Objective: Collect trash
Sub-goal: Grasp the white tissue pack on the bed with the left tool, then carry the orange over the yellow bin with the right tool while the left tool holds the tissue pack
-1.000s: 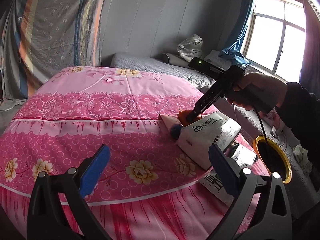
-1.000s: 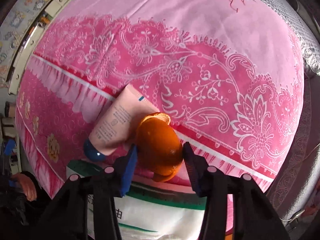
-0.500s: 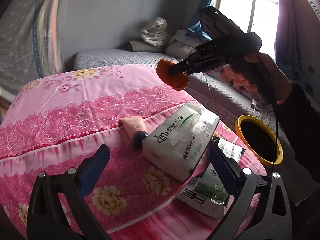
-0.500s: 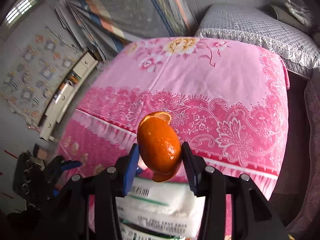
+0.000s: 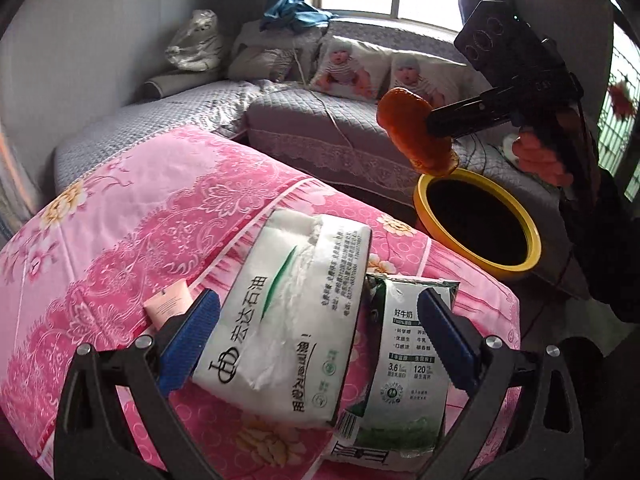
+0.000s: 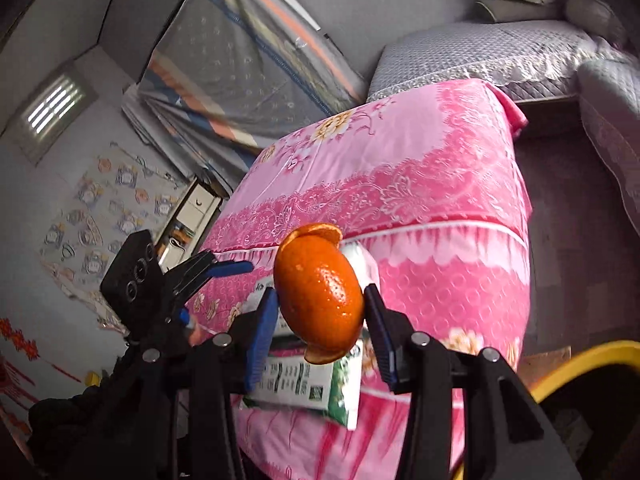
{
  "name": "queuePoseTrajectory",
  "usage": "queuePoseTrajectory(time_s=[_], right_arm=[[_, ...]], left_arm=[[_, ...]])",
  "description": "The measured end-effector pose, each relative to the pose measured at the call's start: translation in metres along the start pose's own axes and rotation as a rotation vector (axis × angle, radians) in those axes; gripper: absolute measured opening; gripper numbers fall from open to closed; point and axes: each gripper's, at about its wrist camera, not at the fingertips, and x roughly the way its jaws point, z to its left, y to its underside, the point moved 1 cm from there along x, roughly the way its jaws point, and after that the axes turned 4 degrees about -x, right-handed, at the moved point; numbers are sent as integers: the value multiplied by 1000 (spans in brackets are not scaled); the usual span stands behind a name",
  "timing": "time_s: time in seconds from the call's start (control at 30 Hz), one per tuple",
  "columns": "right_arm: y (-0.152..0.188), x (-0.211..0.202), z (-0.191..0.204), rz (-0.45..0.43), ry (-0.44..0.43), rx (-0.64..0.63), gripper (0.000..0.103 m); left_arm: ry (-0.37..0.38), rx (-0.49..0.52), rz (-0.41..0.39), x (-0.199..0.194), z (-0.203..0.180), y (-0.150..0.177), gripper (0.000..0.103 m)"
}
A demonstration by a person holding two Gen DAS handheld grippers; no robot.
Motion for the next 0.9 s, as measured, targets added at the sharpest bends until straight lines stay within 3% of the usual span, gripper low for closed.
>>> queuePoseTrajectory(time_s=[0.1, 0.23, 0.67, 0.9], right_arm=[[17, -17, -10, -29, 11, 38, 42], [30, -32, -22, -58, 9, 75, 42], [52, -42, -28, -88, -6, 105, 42], [58, -49, -27, -102, -5, 107, 42]], left_arm=[[48, 76, 35, 13, -9, -6, 94], [64, 104, 86, 28, -12, -10, 94], [8, 84, 196, 65, 7, -22, 94], [32, 14, 286, 88, 24, -21, 94]])
